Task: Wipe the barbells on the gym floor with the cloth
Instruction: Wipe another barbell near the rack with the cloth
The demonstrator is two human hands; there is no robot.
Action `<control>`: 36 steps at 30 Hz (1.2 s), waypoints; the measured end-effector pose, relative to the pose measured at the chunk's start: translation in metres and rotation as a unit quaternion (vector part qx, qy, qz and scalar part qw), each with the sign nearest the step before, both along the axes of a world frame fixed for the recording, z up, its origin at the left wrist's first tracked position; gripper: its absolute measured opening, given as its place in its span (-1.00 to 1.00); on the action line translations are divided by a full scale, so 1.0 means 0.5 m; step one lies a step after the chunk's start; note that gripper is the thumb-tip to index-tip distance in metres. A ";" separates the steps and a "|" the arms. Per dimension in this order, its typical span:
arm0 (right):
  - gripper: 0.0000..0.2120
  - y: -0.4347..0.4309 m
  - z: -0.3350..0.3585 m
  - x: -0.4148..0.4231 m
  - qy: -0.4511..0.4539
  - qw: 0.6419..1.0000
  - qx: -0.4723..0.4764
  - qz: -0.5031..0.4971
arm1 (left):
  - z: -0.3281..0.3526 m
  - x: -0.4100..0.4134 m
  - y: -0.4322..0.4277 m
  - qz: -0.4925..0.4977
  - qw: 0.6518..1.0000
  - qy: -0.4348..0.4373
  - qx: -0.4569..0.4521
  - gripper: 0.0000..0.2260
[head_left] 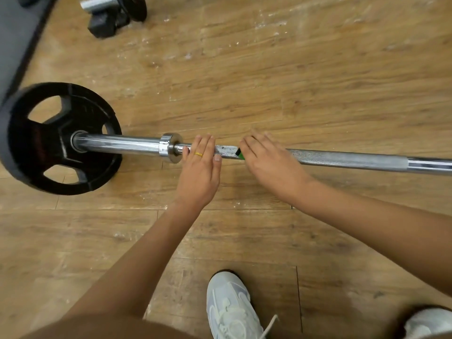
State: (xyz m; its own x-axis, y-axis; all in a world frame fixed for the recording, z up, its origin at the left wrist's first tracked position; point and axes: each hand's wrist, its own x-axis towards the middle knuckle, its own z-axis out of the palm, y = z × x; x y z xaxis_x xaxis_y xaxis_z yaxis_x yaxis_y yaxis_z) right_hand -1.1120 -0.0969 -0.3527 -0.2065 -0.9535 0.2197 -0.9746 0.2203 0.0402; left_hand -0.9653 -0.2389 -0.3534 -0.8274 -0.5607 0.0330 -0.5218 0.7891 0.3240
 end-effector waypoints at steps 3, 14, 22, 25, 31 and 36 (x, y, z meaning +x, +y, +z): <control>-0.57 -0.013 0.002 -0.009 0.004 0.999 0.016 0.044 | 0.000 -0.003 -0.005 0.001 1.000 0.008 0.004 -0.51; -0.37 -0.019 0.025 -0.019 -0.076 0.996 0.054 0.010 | 0.001 -0.016 -0.008 0.010 1.000 0.016 0.001 -0.53; -0.30 0.069 0.020 -0.063 -0.100 0.992 0.067 -0.029 | -0.011 -0.010 0.001 0.013 0.999 0.033 -0.014 -0.54; -0.36 0.045 0.039 -0.045 -0.100 0.991 0.092 -0.009 | -0.013 -0.008 0.011 0.017 0.999 0.032 -0.007 -0.52; -0.39 0.055 0.027 -0.038 -0.121 0.989 0.085 -0.009 | -0.002 0.016 0.012 0.005 1.000 0.007 -0.009 -0.50; -0.36 0.080 0.027 -0.032 -0.130 0.988 0.079 -0.029 | -0.004 0.031 0.033 0.013 1.000 -0.005 -0.014 -0.46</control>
